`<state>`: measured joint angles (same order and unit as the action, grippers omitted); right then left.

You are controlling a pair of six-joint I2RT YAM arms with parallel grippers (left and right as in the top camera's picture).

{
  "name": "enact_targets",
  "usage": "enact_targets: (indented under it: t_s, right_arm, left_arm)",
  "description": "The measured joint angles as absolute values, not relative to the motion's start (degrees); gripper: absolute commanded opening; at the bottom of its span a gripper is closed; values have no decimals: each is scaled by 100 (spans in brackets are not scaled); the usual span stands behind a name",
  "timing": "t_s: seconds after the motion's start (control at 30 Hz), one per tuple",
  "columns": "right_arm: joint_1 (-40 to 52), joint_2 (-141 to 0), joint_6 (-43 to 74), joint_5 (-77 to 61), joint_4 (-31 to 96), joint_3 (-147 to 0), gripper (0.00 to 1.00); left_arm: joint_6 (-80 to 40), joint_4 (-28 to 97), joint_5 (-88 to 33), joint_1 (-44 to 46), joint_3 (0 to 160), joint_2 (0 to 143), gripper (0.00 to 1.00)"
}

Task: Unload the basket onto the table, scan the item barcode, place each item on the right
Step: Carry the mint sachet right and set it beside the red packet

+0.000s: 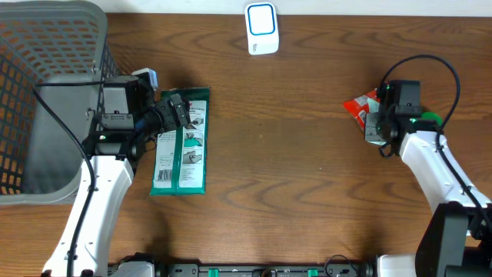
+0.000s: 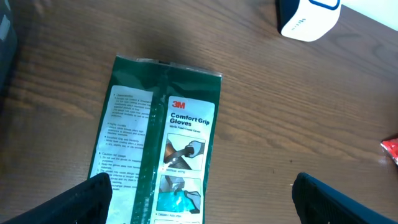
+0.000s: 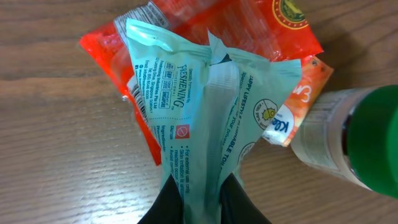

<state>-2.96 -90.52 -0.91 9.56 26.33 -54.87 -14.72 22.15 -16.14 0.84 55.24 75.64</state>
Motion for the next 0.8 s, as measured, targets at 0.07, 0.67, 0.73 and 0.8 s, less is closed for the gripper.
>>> enact_targets:
  t_s: [0.07, 0.67, 0.73, 0.8]
  right_arm:
    - [-305, -9100, -104, 969, 2582, -5454, 17]
    - [-329, -8510, -309, 375, 3756, -5990, 1]
    - [-331, -8189, -233, 338, 3927, -6154, 1]
    - [-344, -7824, -196, 322, 3964, -6239, 1]
  left_arm:
    - [-1472, 2217, -1614, 84, 5524, 7564, 93]
    - [-1472, 2213, -1612, 84, 5524, 7564, 93]
    - [-1472, 2215, -1614, 84, 5524, 7564, 93]
    - [-1472, 2215, -1614, 84, 5524, 7564, 93]
